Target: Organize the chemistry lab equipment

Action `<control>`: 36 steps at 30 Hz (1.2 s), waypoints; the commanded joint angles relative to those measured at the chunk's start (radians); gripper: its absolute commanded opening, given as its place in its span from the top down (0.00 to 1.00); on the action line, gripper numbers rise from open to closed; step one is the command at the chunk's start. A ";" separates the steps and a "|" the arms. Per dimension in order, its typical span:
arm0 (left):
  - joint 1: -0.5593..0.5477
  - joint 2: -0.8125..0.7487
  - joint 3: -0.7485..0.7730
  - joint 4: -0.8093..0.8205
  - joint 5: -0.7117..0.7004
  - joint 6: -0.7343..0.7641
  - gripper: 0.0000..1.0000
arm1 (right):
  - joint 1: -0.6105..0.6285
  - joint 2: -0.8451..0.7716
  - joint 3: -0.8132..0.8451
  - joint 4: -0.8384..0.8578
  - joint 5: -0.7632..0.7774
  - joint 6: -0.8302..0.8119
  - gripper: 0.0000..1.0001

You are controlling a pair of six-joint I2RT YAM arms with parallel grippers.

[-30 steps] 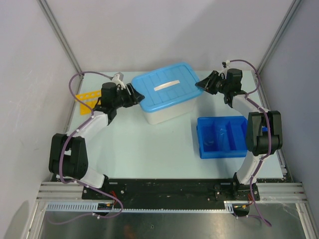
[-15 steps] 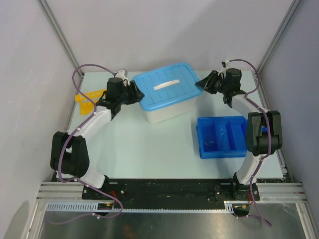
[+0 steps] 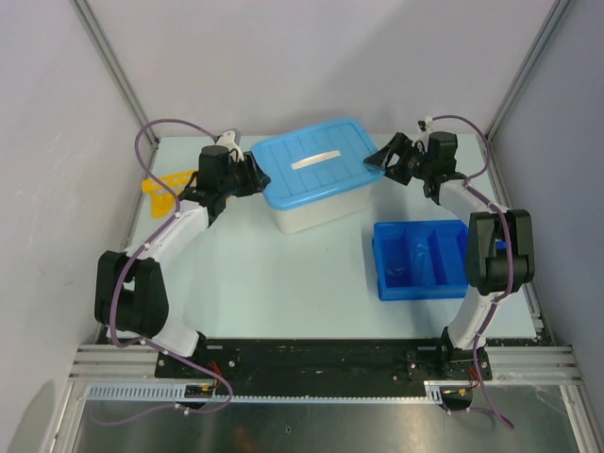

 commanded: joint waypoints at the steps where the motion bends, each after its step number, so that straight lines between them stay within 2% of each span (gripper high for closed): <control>1: 0.023 -0.008 -0.044 -0.075 0.049 0.087 0.49 | -0.038 -0.028 0.000 0.073 -0.061 0.028 0.07; 5: 0.033 -0.007 -0.051 -0.074 0.058 0.093 0.49 | -0.047 -0.004 0.001 0.119 -0.074 0.052 0.01; 12: 0.033 0.000 -0.047 -0.072 0.078 0.099 0.49 | -0.061 0.075 0.004 0.269 -0.107 0.123 0.01; 16: 0.032 -0.006 -0.047 -0.073 0.084 0.103 0.49 | -0.067 0.138 0.065 0.248 -0.139 0.119 0.01; 21: 0.033 -0.004 -0.047 -0.073 0.084 0.102 0.48 | -0.059 0.190 0.087 0.323 -0.206 0.162 0.02; 28: 0.033 0.015 -0.046 -0.072 0.083 0.098 0.49 | -0.050 0.227 0.097 0.411 -0.273 0.235 0.11; 36: 0.033 0.024 -0.039 -0.071 0.087 0.097 0.49 | -0.044 0.179 0.106 0.329 -0.244 0.158 0.29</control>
